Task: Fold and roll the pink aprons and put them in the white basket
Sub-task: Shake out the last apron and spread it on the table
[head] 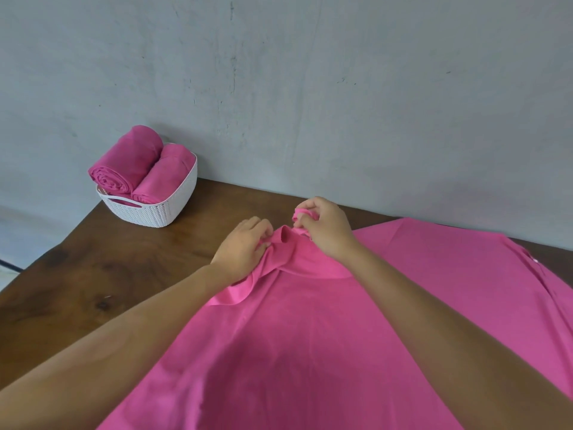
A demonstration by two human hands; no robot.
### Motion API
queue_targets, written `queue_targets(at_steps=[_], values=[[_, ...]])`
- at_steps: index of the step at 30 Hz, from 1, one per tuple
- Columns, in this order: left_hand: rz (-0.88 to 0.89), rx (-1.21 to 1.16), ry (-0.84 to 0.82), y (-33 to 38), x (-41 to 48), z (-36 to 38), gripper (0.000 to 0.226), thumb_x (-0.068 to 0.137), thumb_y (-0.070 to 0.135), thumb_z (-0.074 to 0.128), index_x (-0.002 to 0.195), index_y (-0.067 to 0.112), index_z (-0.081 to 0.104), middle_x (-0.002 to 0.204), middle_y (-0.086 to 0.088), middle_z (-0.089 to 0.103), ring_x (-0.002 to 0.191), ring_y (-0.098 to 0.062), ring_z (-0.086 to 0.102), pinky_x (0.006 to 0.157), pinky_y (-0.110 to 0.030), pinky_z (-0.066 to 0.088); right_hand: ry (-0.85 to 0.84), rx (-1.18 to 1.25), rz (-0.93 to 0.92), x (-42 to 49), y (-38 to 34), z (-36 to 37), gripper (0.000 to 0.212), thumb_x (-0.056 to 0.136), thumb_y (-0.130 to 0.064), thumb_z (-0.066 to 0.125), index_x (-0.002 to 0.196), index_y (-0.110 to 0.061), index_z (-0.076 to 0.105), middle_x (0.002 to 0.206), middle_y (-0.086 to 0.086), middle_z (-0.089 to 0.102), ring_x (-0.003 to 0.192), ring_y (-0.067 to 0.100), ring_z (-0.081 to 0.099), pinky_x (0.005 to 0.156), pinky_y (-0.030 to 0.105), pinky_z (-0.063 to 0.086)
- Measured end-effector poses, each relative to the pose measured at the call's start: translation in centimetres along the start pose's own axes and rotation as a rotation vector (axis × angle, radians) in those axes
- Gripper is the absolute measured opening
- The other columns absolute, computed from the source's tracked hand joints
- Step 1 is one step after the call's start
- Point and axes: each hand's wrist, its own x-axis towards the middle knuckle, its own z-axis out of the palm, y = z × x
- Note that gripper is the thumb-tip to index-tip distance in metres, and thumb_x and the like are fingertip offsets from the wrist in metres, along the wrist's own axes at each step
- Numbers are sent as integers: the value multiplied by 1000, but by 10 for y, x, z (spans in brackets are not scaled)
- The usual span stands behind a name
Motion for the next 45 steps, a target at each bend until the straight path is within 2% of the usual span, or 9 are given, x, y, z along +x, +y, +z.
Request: queue_targets(at_steps=[6, 11, 16, 22, 27, 34, 38, 41, 45], values=[[-57, -58, 23, -4, 4, 9, 12, 91, 6, 63, 89, 18, 62, 82, 8, 60, 76, -18, 52, 72, -36, 48, 49, 216, 185, 10, 2, 1, 24, 88, 10, 57, 109, 2, 64, 96, 15, 73, 59, 5, 67, 50, 16, 49], [-446, -296, 98, -11, 26, -5, 16, 94, 5, 61, 85, 18, 66, 82, 5, 71, 70, -7, 63, 64, -16, 44, 72, 227, 228, 17, 12, 1, 23, 92, -3, 62, 115, -6, 62, 96, 11, 75, 71, 5, 70, 56, 14, 49], [-625, -717, -1, -41, 47, -29, 11, 97, 4, 63, 88, 11, 62, 104, -22, 70, 85, -23, 71, 80, -34, 61, 63, 266, 204, 38, 4, 2, 26, 89, -5, 68, 113, -12, 64, 102, 10, 75, 91, 18, 73, 82, 31, 58], [-353, -211, -136, -69, 67, -49, 47, 73, 36, 90, 103, 18, 58, 97, 3, 65, 87, -12, 60, 76, -30, 48, 63, 244, 164, 59, 0, 20, 30, 88, -18, 75, 116, -15, 65, 103, 9, 74, 97, 22, 71, 93, 40, 54], [-252, -41, -46, -81, 81, -46, 38, 83, 24, 79, 103, 16, 48, 84, 0, 57, 83, -23, 55, 70, -36, 42, 50, 230, 142, 63, 8, 34, 33, 88, -15, 74, 118, -15, 61, 96, -3, 73, 87, 11, 67, 88, 36, 53], [-450, -115, 81, -108, 106, -43, 17, 90, 1, 53, 102, 13, 56, 85, -14, 69, 78, -34, 64, 71, -42, 53, 81, 208, 192, 48, 44, 41, 24, 88, -7, 71, 107, -20, 62, 98, -1, 70, 81, 7, 63, 69, 15, 45], [-671, -196, 175, -120, 123, -42, 23, 101, 19, 53, 78, 16, 56, 78, -14, 69, 73, -36, 71, 73, -45, 59, 64, 132, 218, 27, 74, 46, 22, 88, -4, 67, 104, -20, 66, 89, -5, 69, 72, -5, 60, 72, 15, 43], [-791, -273, 117, -120, 130, -39, 23, 105, 27, 51, 91, 10, 59, 90, -21, 70, 68, -37, 71, 69, -41, 60, 38, 41, 187, 13, 92, 49, 22, 90, -4, 65, 105, -21, 65, 94, -3, 70, 80, -3, 62, 77, 12, 43], [-733, -21, 157, -130, 133, -30, 24, 96, 3, 51, 119, 1, 58, 116, -25, 65, 104, -43, 63, 90, -45, 50, 31, -213, 57, 4, 111, 50, 25, 91, -6, 64, 110, -23, 64, 103, -10, 65, 99, 4, 59, 89, 14, 41]])
